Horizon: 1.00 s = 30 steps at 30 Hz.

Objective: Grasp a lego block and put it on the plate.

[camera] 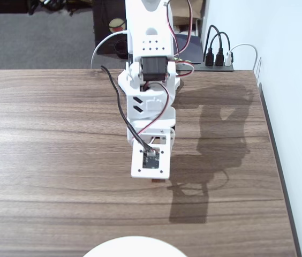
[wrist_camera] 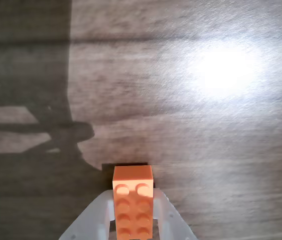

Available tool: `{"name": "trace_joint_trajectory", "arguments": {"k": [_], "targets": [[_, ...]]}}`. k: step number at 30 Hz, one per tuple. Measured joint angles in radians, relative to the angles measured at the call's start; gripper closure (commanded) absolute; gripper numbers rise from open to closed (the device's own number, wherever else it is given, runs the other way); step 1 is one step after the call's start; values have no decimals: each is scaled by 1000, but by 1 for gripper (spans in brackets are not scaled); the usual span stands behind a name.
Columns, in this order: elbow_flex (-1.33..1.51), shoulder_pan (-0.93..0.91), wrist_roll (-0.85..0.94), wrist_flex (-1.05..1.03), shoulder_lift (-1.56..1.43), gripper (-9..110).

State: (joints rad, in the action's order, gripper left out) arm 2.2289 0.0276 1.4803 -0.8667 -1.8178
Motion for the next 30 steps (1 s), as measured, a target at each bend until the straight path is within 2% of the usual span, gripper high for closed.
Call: {"name": "trace_joint_trajectory", "arguments": {"k": [15,30], "targets": [[-413,-71,-64,-98,11,97],[-790,-97,-163,-107,313,97]]}}
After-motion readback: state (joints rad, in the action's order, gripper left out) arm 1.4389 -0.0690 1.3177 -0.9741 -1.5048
